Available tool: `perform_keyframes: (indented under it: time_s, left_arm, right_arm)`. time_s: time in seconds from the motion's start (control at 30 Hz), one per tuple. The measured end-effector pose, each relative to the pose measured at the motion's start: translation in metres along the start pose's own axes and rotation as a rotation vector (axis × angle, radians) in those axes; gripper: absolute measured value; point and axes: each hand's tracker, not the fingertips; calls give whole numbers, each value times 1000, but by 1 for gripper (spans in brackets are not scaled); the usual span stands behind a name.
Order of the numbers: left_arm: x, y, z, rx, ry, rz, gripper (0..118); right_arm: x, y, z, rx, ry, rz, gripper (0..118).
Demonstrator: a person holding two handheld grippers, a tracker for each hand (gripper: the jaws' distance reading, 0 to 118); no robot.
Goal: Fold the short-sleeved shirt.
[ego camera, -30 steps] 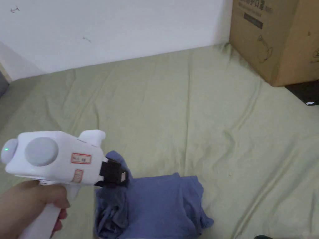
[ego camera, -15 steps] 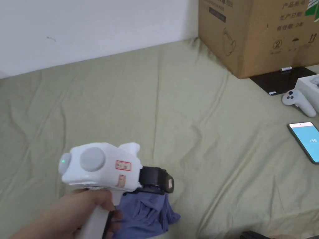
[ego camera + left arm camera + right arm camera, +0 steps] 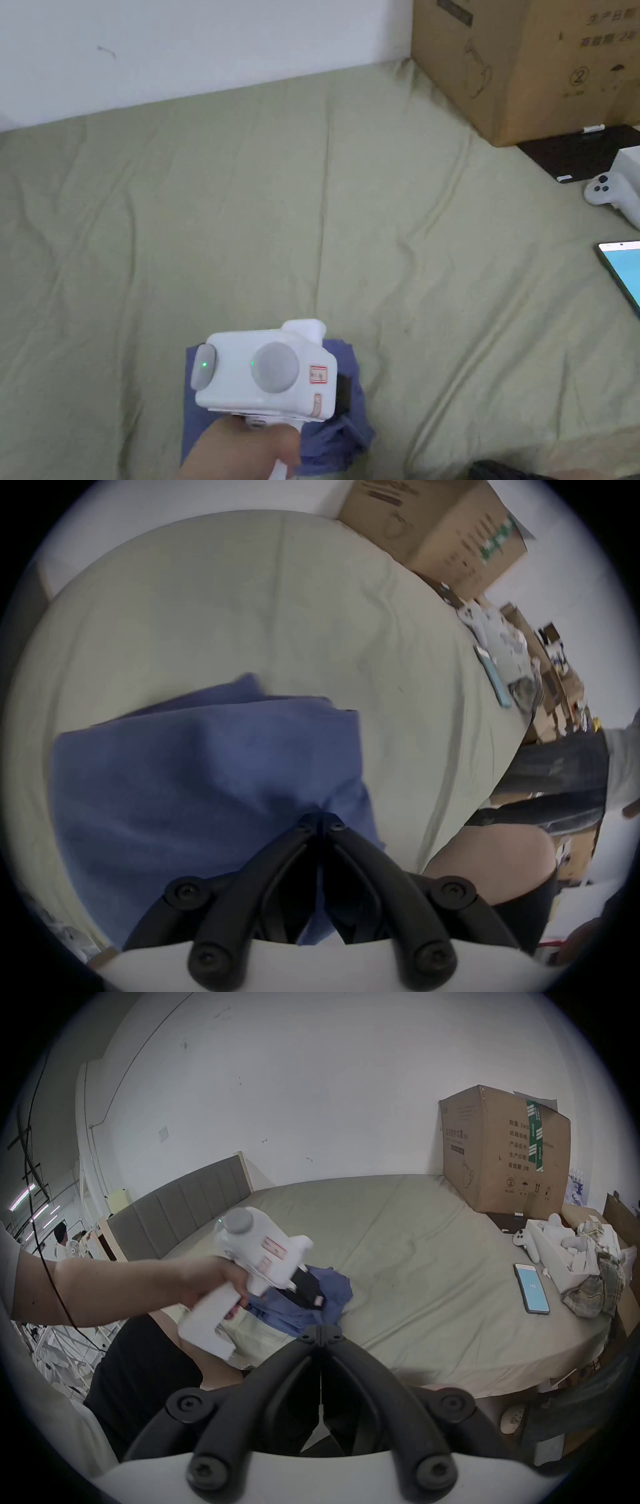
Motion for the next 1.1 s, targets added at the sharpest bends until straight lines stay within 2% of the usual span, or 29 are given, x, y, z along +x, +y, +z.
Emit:
perform_keyframes:
  time_s: [0.03,0.13,0.17,0.3,0.37,0.43,0.5,0.57,0.63,0.67,0.73,0.77,0.8,0.83,0.87,0.9,1.1]
  left_arm:
    - [-1,4,-4,4,-18,23,3]
    - [-17,9,17,11,-234,102,3]
    - [-20,5,34,31,-263,98,3]
    - [-76,-12,116,250,-240,34,3]
    - [-116,-22,145,305,-232,118,3]
    - [-161,-34,164,344,-218,201,3]
    - [-196,-44,166,343,-219,252,3]
    - [-219,-54,162,322,-210,314,3]
    - [-240,-64,151,298,-283,331,3]
    - [-246,-66,144,267,-307,348,3]
    - [-251,-69,124,239,-345,369,4]
    - [-253,-68,116,225,-368,371,13]
    - [-254,-64,104,199,-407,376,36]
    - [-253,-60,91,171,-438,376,82]
    - [-252,-57,81,157,-472,377,106]
    - [-250,-52,71,156,-506,376,114]
    - [-233,-27,18,77,-563,346,111]
  right_arm:
    - [-1,2,-3,-8,-1,1,0]
    - [-4,8,-14,-16,6,3,0]
    - [-5,11,-20,-24,16,0,0]
    - [-6,32,-76,-69,62,-32,0]
    - [-6,44,-118,-86,91,-57,0]
    - [-3,49,-180,-134,139,-120,0]
    - [1,47,-233,-217,97,-164,0]
    - [7,36,-281,-325,74,-167,0]
    - [7,20,-307,-419,23,-146,0]
    - [8,13,-309,-418,42,-151,0]
    - [16,-5,-311,-314,79,-141,0]
    - [16,-5,-308,-327,77,-146,0]
    - [17,-4,-308,-328,75,-147,0]
    - [15,-1,-301,-326,75,-146,0]
    - [13,1,-294,-323,79,-148,0]
    - [13,1,-293,-317,83,-155,0]
    - [16,-7,-288,-269,101,-180,0]
